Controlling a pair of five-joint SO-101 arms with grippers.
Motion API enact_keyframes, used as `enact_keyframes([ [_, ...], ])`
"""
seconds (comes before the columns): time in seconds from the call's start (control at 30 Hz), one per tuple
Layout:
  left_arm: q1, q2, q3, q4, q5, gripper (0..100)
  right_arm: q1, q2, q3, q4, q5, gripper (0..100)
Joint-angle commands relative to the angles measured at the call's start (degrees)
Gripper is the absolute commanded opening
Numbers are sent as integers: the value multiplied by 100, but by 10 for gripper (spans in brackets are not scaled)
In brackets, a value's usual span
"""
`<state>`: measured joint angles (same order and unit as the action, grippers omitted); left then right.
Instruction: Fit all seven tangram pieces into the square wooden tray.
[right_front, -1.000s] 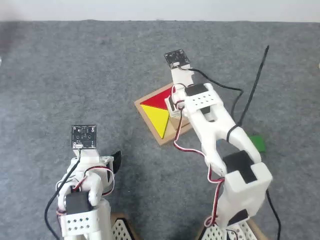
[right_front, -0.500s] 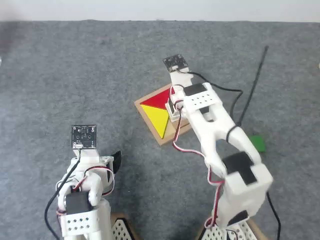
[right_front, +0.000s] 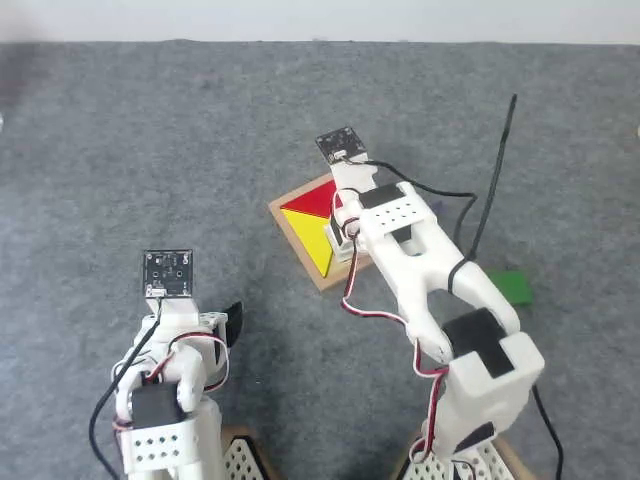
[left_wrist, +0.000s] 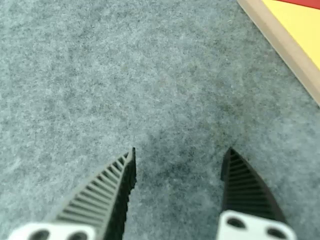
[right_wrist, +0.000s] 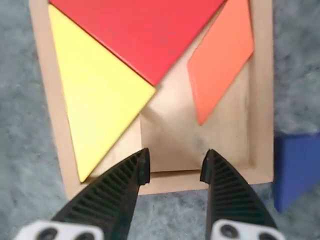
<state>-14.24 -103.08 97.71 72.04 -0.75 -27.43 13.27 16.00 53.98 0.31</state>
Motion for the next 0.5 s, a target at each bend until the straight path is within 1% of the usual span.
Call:
enact_keyframes([
  [0.0, 0, -123, -127, 26, 44, 271, -40, 127, -466, -101, 53, 187],
  [0.2, 0, -123, -127, 26, 44, 271, -31, 734, -1099, -92, 18, 187],
  [0.33, 0, -123, -127, 26, 44, 271, -13, 1095, -1714, 92, -149, 187],
  [0.47, 0, -123, -127, 26, 44, 271, 207, 1543, -2321, 215, -149, 187],
])
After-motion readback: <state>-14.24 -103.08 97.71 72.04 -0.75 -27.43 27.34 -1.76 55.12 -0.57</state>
